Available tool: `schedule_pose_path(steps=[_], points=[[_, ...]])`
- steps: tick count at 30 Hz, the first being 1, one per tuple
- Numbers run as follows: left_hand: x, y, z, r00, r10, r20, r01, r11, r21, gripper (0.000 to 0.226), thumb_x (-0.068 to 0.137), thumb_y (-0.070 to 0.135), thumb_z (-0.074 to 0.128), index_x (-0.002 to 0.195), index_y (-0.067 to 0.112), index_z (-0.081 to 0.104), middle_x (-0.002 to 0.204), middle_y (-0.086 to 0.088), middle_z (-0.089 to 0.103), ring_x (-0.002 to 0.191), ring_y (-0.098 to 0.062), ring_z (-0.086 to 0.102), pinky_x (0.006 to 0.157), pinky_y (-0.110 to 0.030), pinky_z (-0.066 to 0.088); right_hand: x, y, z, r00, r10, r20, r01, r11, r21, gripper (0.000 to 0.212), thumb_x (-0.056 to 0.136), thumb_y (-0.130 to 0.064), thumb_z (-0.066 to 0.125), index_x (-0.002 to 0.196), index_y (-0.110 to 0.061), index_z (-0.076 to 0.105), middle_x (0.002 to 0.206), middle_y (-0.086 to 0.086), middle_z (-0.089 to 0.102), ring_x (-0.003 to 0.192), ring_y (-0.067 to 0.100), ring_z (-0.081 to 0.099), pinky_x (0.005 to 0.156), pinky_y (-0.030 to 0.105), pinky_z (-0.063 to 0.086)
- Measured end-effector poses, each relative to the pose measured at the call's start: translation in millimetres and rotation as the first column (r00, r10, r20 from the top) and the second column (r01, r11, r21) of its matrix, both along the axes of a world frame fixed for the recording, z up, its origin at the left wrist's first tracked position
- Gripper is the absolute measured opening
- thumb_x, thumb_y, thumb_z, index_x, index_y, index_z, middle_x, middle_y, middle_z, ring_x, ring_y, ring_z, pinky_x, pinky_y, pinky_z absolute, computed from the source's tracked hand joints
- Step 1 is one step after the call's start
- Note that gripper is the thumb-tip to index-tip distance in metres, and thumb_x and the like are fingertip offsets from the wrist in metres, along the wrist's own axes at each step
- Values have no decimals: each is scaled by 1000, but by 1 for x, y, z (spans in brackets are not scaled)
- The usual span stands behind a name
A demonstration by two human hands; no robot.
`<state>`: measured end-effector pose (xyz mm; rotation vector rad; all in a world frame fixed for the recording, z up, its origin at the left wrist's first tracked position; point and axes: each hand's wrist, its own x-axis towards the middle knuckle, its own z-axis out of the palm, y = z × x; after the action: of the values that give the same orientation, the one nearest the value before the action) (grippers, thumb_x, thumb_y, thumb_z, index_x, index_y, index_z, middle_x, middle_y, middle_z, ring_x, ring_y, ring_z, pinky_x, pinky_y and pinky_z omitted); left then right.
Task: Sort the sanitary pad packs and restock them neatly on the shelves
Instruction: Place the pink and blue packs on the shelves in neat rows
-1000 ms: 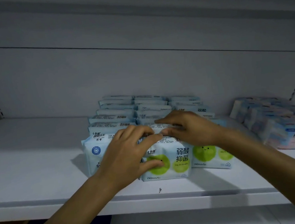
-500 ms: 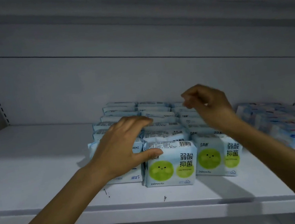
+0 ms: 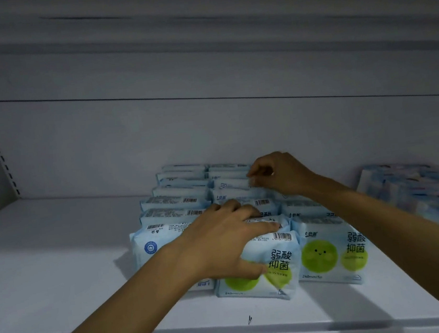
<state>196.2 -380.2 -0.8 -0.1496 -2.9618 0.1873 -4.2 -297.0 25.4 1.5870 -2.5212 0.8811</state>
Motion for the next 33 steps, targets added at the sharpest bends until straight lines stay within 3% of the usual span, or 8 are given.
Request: schedule_pose_path(steps=[4,10,14,18,23,26,29,33], points=[[-3,-3,-2,998,46,46,-50,995,84,85,76,74,56,146,49,16,159,0,15,141,-20,18,114,-39,15,7,-8,-9,989,7,-147,26,974,223,13,87,-30,69,94,-20,74,97,-4,70,85,10,62,76,25,46],[-1,-1,4,997,49,63,-62,970,236,82,70,85,43,141,47,31,151,4,35,136,-17,33,114,-38,27,5,-5,28,988,-131,-84,99,944,-314,18,92,-9,57,80,-18,66,85,-4,67,80,14,60,75,27,47],[-1,-9,10,975,173,-142,-15,684,729,70,71,85,46,115,33,64,119,17,62,108,1,56,93,-27,48,6,8,62,988,-24,150,91,881,-464,27,96,-9,53,72,-20,55,73,-9,56,66,1,47,60,10,38],[-5,-11,22,950,260,-175,49,429,902,51,72,60,58,110,27,63,108,17,65,97,5,61,83,-10,47,14,16,59,934,108,340,55,897,-438,28,99,-9,49,74,-19,58,76,-5,57,65,1,50,60,12,41],[-11,-2,32,902,362,-234,152,239,959,20,95,27,58,86,15,72,89,2,75,85,-13,71,89,-37,55,28,15,44,995,62,82,-22,908,-418,11,88,-14,67,83,-24,64,87,-6,65,79,7,59,73,22,48],[-14,-5,31,875,408,-260,169,246,954,29,97,17,52,76,26,71,81,9,75,81,-10,71,87,-34,55,42,18,48,978,164,133,-93,900,-425,20,89,-36,63,79,-21,70,82,-1,71,79,15,66,74,31,50],[-12,-6,28,874,390,-291,156,343,926,28,97,21,52,76,26,69,77,11,71,75,-7,67,77,-27,52,57,23,61,954,238,182,-211,965,-155,45,73,-59,63,100,-24,71,98,-7,71,91,9,67,80,27,52],[-17,-5,19,893,367,-261,41,511,859,22,98,30,51,102,25,72,101,-1,72,88,-17,65,76,-26,49,47,22,71,959,252,-132,-244,967,78,37,79,-25,78,113,-20,68,106,-10,66,96,2,60,84,16,48]])
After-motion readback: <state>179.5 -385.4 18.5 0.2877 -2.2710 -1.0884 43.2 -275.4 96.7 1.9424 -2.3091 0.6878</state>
